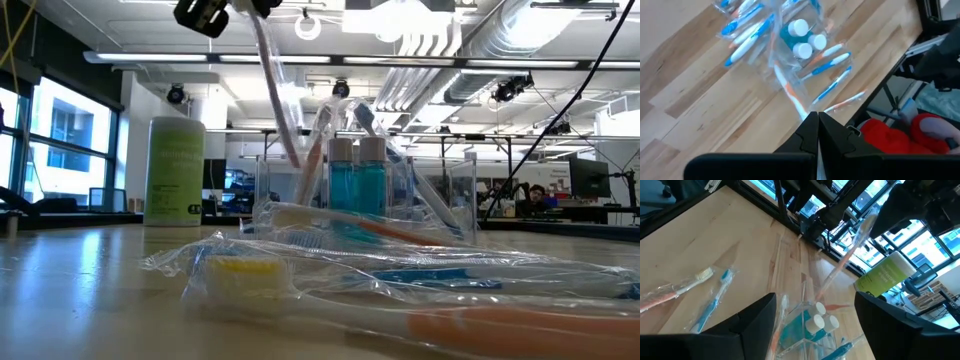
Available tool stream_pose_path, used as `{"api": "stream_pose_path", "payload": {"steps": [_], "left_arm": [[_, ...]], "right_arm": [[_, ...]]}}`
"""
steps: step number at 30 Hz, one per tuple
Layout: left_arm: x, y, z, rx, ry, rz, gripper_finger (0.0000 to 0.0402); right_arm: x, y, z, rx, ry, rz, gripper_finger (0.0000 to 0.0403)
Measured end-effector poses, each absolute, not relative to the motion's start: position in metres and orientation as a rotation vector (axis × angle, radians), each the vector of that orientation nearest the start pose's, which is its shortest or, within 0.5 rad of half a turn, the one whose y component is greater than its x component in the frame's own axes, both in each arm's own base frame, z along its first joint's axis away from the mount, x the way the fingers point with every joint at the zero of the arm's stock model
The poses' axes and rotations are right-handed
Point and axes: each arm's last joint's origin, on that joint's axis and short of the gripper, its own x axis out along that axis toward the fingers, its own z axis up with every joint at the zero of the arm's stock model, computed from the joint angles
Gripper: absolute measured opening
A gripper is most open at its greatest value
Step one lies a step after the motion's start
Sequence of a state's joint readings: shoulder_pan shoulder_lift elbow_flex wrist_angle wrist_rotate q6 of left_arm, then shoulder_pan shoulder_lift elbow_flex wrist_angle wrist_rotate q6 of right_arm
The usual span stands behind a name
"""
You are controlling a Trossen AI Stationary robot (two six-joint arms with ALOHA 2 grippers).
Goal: Pick & Place toothbrushing station
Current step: Put the orange toothbrush into the transparent organizer
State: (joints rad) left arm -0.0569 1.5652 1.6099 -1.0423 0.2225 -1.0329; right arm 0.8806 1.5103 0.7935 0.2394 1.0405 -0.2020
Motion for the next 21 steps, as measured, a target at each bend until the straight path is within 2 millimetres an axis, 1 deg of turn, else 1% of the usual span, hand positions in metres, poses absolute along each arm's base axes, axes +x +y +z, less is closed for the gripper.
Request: {"api": "stream_pose_path", "payload": {"steps": [2,7,15,21], "left_arm": [[0.312,-0.024,0.355,-1.018,1.061,0.295,0.0003],[0.321,-0.021,0.345,-1.02,1.095,0.302,0.0003],[0.337,-0.009,0.326,-1.022,1.145,0.311,0.0003],[0.342,-0.002,0.32,-1.002,1.149,0.313,0.0003]], "right_arm": [[0.211,0.216,0.213,-0.592,0.291,-0.129,0.0263],[0.211,0.216,0.213,-0.592,0.29,-0.129,0.0263],[0.211,0.216,0.213,-0.583,0.294,-0.131,0.0263],[0.211,0.216,0.212,-0.589,0.3,-0.13,0.0263]]}}
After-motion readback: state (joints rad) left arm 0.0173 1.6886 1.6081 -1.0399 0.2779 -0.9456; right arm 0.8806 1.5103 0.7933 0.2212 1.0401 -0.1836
